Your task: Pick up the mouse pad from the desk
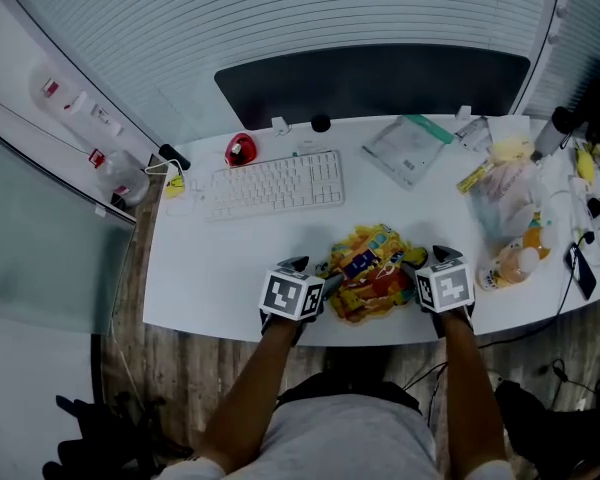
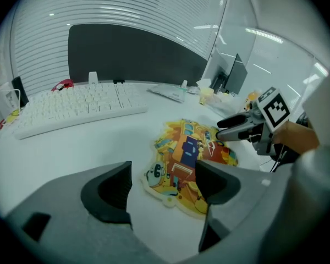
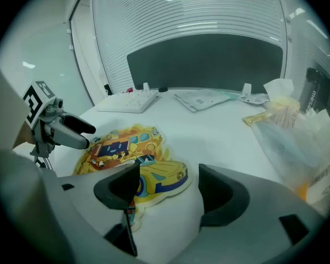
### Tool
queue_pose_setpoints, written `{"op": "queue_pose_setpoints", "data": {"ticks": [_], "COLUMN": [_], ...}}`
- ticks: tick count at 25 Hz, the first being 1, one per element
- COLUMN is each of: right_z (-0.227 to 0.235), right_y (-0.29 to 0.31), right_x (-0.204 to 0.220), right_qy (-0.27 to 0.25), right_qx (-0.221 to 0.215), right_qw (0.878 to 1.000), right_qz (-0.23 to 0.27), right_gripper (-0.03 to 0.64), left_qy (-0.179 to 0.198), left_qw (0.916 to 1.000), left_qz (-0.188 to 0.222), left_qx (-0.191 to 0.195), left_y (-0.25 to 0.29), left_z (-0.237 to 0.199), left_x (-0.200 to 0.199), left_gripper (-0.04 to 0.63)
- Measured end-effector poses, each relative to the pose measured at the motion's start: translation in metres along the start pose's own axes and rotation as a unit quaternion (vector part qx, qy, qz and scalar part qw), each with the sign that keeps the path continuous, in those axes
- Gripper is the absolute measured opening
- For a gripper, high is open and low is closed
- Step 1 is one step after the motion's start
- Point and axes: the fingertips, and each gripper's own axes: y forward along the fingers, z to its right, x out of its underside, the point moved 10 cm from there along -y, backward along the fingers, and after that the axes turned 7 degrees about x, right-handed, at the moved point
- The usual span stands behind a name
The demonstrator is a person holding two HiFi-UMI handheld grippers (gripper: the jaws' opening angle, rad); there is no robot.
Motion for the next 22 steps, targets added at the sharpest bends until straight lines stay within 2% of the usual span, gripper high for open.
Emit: {"op": "queue_pose_setpoints", "data": {"ticks": [5,9,12,17,22], "right_z": [0.002,-0.003,-0.006,-0.01,-0.016], "right_y": [0.007,0.007,0.007,0.006,0.003], "right_x": [0.004,0.004,0.004,0.004,0.005], "right_qy": [-0.002,-0.008,-0.01,-0.007,0.008], "right_qx": [0.026,0.034,0.04,0.039,0.025], "right_qw": [1.0,0.999,0.999,0.999,1.0], "right_qz": [-0.008,-0.005,-0.003,-0.004,0.001], "right_gripper": [0.29,0.288,0.287,0.283,0.204], "left_qy": [0.012,0.029,0.055,0.071,0.078], "left_qw": [0.9999,0.9992,0.9978,0.9969,0.9965], "left_qz": [-0.011,-0.011,-0.017,-0.009,-0.001], "left_qx": [-0.004,-0.023,-0.034,-0.033,-0.029], "left_y": [0.009,0.013,0.018,0.022,0.02], "left_z": [-0.002,0.001,0.005,0.006,0.007], "left_x": [0.004,0.006,0.008,0.012,0.012], "left_gripper": [0.357,0.357,0.356,0.356,0.356]}}
